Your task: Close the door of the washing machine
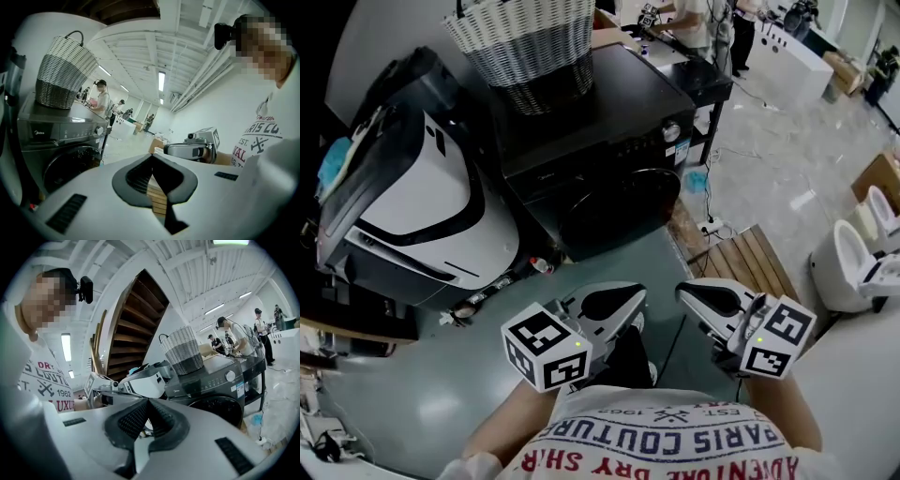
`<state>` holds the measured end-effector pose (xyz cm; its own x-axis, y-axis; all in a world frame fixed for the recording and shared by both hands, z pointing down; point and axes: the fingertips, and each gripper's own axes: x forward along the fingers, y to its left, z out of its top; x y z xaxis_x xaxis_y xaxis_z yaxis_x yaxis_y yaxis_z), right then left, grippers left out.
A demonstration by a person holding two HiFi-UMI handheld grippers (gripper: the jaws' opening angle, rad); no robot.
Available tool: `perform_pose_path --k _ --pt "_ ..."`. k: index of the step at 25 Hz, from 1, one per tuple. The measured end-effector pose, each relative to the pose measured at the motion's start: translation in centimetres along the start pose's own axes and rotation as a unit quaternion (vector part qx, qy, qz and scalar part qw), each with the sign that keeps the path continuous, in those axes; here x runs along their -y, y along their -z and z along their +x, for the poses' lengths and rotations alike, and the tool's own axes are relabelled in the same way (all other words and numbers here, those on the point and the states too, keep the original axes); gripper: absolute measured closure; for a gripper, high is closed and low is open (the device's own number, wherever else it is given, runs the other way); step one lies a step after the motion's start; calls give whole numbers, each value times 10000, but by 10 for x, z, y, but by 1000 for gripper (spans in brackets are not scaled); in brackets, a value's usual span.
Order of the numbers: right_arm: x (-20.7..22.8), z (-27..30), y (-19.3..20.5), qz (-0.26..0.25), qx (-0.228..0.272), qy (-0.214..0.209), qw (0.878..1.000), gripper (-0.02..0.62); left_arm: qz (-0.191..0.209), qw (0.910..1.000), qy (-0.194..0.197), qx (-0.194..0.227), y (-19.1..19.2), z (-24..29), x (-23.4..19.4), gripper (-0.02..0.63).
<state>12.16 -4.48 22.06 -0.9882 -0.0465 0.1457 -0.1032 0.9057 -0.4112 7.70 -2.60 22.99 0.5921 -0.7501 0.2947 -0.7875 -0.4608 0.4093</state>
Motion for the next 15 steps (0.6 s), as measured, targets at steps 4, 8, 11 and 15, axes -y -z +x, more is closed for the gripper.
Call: perform_pose_path --k 4,8,11,15 --pt "-4 -1 2 18 25 19 10000 574 -53 10000 -16 16 3 -3 2 583" --pt "-5 -4 6 32 40 46 10000 574 -170 9998 -4 58 3 -5 3 583" --pt "-5 -6 11 88 33 38 9999 574 -180 9998 -7 13 6 -5 4 583" --pt "-4 -3 14 162 30 42 9999 574 -184 9998 16 -50 8 -4 3 583"
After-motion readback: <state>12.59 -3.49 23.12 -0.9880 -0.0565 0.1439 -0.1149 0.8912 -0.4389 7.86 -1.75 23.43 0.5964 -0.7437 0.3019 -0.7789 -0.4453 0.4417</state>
